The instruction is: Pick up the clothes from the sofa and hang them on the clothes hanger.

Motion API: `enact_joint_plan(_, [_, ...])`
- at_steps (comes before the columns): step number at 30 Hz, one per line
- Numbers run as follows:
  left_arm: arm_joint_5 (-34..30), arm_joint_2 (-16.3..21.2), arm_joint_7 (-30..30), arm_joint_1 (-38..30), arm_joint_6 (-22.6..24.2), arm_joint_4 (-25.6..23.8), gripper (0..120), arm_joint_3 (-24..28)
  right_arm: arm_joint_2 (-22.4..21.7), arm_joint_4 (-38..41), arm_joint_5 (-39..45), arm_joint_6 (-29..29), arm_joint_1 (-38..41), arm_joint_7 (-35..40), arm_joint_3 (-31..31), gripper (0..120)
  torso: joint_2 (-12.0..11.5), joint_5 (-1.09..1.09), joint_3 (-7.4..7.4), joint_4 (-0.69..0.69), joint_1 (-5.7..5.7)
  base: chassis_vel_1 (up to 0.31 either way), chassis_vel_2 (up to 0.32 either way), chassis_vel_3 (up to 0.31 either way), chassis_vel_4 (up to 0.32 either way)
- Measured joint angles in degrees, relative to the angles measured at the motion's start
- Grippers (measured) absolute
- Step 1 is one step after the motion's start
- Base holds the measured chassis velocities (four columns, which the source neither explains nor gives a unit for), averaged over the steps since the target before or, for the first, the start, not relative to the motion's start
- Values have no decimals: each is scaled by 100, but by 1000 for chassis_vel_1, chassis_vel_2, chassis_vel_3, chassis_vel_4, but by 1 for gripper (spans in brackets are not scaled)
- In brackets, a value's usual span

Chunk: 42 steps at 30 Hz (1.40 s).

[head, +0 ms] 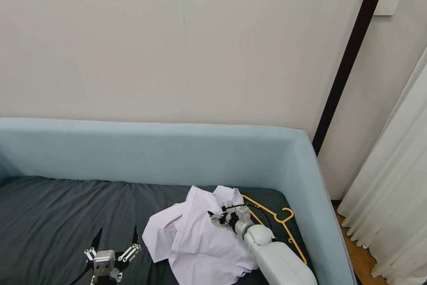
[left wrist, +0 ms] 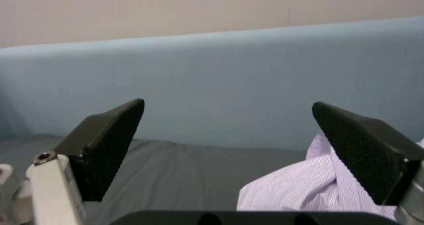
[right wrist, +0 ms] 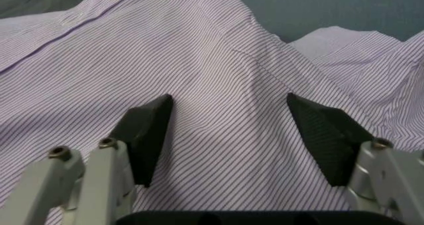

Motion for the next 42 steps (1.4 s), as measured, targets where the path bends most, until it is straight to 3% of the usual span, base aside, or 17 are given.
enact_joint_plan(18, [19, -40, -28, -45, -7, 52, 100, 53, -168, 271, 193, 289, -94, -272, -56, 0, 0, 0, 0, 0, -1, 0, 0, 0, 0])
enact_joint_plan(26, [-21, 18, -51, -74, -23, 75, 100, 53, -593, 1220, 1101, 657, -243, -240, -235, 0, 0, 0, 0, 0, -1, 0, 0, 0, 0])
enact_joint_plan(31, [-47, 59, -61, -97, -31, 75, 100, 62, -946, 2132, 1666, 1301, -118, -262, -395, 0, 0, 1, 0, 0, -1, 0, 0, 0, 0])
enact_joint_plan(35, [-119, 108, -62, -101, -36, 30, 100, 74, -1286, 3025, 2248, 1549, 268, -415, -643, 0, 0, 0, 0, 0, -1, 0, 0, 0, 0])
enact_joint_plan(42, [-234, 201, -63, -86, -44, -29, 100, -19, -1485, 3686, 3090, 1537, 1085, -402, -966, 0, 0, -1, 0, 1, -1, 0, 0, 0, 0])
